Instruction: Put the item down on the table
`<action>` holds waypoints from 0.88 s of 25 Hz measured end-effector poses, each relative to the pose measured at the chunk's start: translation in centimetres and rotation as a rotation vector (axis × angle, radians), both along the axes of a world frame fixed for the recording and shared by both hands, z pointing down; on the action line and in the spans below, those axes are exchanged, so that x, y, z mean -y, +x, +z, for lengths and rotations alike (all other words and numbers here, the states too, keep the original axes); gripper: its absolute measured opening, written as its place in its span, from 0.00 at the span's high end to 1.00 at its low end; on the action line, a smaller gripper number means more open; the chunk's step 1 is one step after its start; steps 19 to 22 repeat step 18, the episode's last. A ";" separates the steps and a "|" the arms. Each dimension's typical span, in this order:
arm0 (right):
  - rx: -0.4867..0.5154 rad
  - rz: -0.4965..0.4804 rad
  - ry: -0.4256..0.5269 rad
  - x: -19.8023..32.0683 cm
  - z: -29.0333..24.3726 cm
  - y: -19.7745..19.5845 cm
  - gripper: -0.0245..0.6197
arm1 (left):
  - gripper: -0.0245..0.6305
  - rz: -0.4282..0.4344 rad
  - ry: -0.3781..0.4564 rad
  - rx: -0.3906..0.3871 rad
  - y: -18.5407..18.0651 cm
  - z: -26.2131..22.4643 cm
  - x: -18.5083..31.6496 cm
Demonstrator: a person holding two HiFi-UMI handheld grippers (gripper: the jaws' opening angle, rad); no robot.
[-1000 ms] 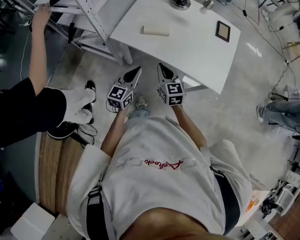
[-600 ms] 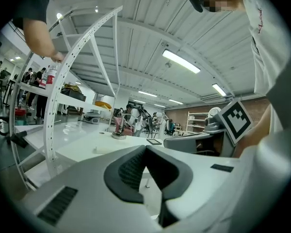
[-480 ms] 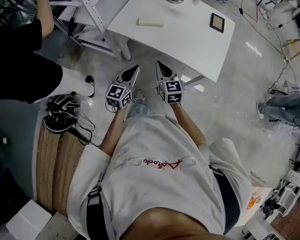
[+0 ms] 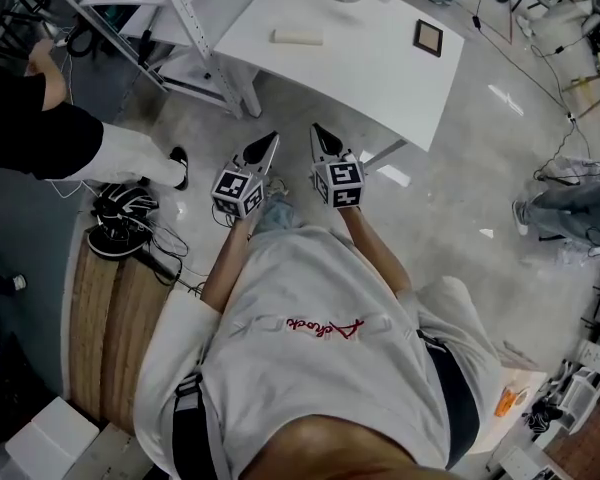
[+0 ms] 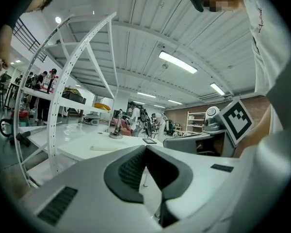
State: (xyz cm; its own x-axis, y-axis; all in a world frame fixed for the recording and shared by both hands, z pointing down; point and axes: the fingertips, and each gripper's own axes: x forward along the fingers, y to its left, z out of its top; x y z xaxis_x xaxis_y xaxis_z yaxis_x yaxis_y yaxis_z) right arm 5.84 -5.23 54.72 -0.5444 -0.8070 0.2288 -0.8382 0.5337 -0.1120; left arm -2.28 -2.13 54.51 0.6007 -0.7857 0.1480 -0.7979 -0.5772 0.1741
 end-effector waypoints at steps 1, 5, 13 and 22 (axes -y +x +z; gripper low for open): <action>-0.001 0.000 0.001 -0.3 0.0 0.0 0.97 | 0.93 -0.001 0.000 -0.003 0.0 0.1 -0.3; 0.001 0.000 0.004 -1.3 0.0 0.1 0.97 | 0.93 -0.001 0.009 -0.007 0.2 0.1 -1.3; -0.003 -0.008 0.018 -2.9 -0.2 0.0 0.97 | 0.93 -0.004 0.019 -0.001 0.3 -0.1 -2.9; -0.014 -0.013 0.012 -4.0 0.0 0.2 0.97 | 0.94 -0.006 0.017 0.001 0.5 0.0 -3.9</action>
